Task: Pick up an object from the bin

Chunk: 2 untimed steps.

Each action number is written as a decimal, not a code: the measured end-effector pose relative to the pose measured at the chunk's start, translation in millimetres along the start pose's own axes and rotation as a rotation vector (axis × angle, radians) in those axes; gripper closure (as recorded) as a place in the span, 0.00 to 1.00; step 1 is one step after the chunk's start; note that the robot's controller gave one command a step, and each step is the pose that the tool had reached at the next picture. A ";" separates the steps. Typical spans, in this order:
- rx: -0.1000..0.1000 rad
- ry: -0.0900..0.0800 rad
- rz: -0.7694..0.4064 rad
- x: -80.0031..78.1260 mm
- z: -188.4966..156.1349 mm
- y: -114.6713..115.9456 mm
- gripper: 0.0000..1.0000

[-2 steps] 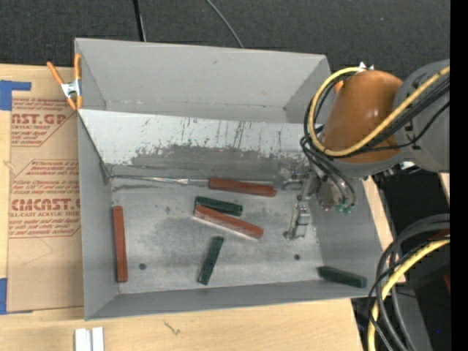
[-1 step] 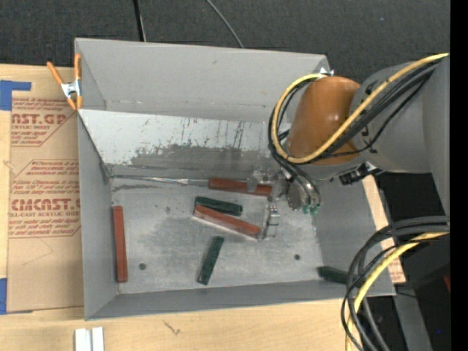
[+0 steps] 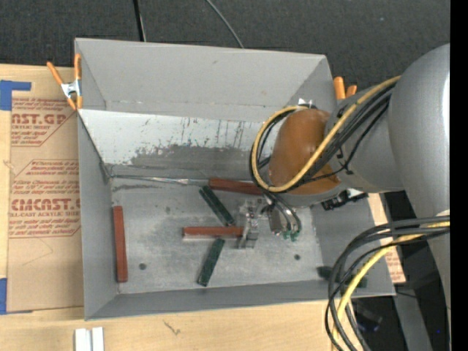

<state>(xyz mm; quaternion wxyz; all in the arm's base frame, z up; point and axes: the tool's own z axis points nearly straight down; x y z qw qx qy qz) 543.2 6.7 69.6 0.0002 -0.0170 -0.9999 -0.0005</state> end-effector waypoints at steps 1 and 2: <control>0.000 0.000 0.000 0.0 0.0 0.0 1.00; 0.001 -0.013 -0.150 -49.4 -204.9 37.9 1.00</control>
Offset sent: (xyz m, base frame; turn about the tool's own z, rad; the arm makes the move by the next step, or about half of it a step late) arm 0.0480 0.0353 0.1996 -0.1496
